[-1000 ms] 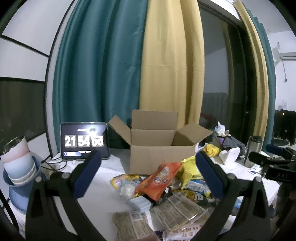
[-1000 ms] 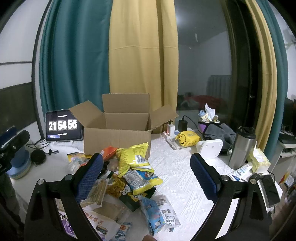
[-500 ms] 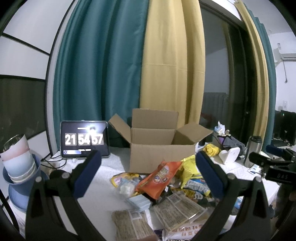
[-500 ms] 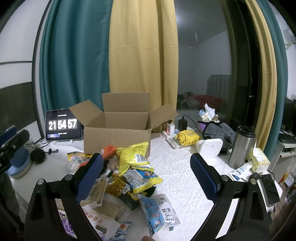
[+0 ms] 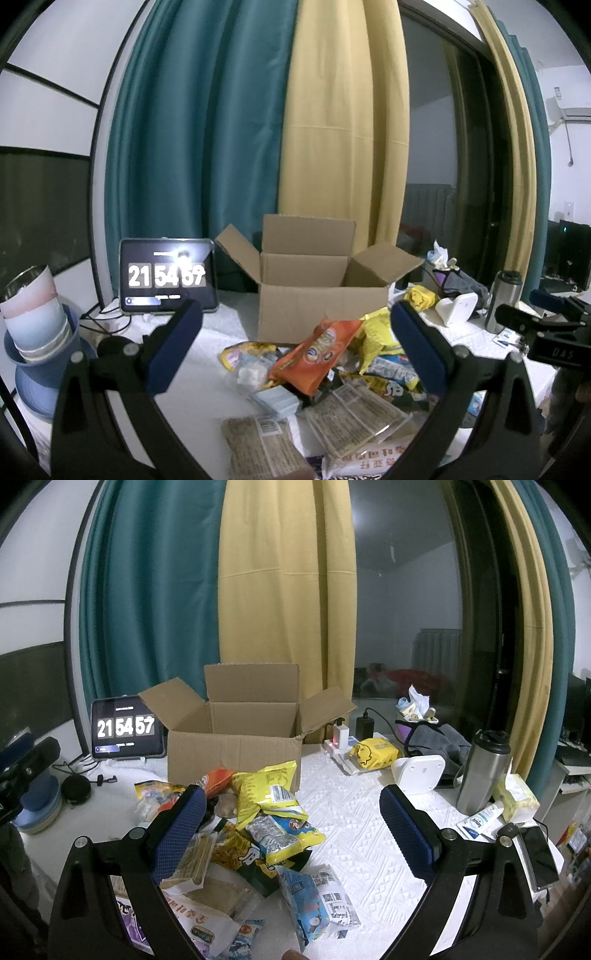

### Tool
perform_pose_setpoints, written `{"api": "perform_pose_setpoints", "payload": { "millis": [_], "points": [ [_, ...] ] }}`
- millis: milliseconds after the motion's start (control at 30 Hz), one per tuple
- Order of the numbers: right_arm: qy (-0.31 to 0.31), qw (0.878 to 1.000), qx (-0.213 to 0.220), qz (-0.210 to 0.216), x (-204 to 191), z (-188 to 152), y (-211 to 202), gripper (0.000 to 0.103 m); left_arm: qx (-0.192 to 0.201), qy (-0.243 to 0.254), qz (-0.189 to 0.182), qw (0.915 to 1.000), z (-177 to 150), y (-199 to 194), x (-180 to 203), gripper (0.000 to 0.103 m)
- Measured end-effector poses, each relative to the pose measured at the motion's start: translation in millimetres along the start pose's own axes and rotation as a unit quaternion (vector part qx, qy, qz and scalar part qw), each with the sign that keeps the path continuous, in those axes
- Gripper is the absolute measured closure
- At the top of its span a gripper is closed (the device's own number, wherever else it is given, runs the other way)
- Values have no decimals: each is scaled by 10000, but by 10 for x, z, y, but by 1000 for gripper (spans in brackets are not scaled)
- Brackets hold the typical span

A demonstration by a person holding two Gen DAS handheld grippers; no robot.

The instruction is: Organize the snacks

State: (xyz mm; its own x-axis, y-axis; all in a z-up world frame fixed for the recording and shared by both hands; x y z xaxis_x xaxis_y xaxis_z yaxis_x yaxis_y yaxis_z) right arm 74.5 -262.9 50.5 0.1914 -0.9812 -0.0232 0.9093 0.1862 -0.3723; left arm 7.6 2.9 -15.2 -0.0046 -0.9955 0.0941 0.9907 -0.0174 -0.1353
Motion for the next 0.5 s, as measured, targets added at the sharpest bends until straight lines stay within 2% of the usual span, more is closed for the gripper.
{"api": "perform_pose_setpoints", "payload": {
  "millis": [500],
  "points": [
    [-5,10000,-6,5,-6,12,-7,6,-5,-2,3,10000,5,4,8,0]
  ]
}}
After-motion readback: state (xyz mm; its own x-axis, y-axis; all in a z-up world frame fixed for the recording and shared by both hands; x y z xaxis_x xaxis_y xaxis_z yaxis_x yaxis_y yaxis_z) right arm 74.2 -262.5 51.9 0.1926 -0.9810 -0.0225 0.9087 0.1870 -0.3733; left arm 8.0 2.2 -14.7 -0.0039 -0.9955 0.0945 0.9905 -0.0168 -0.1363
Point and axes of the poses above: each gripper's, at about its wrist camera, not at the fingertips, and y roughly the way its jaws point, x to its right, z to its top, the point moved 2 cm from there along y, roughly the way its jaws point, and after that the axes turned 3 degrees about x, right-handed, at the moved point
